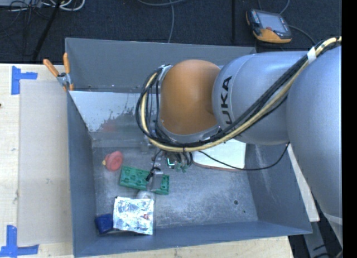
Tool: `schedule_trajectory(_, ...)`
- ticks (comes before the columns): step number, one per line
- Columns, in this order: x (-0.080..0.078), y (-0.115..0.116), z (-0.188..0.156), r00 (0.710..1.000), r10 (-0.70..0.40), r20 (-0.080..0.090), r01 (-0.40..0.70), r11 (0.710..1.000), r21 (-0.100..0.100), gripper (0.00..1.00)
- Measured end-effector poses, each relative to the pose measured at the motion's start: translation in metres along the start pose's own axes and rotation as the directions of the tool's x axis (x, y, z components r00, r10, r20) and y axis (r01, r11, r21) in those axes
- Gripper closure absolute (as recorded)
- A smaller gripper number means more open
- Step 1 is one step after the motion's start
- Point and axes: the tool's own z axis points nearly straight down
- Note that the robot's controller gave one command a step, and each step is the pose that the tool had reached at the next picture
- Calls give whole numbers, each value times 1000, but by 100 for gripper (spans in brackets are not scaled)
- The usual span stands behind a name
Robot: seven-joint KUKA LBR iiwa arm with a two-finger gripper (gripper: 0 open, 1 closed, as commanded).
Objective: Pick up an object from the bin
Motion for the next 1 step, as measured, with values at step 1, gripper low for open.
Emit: schedule_trajectory(1,-10,-18,84,998,-56,3,56,998,0,0)
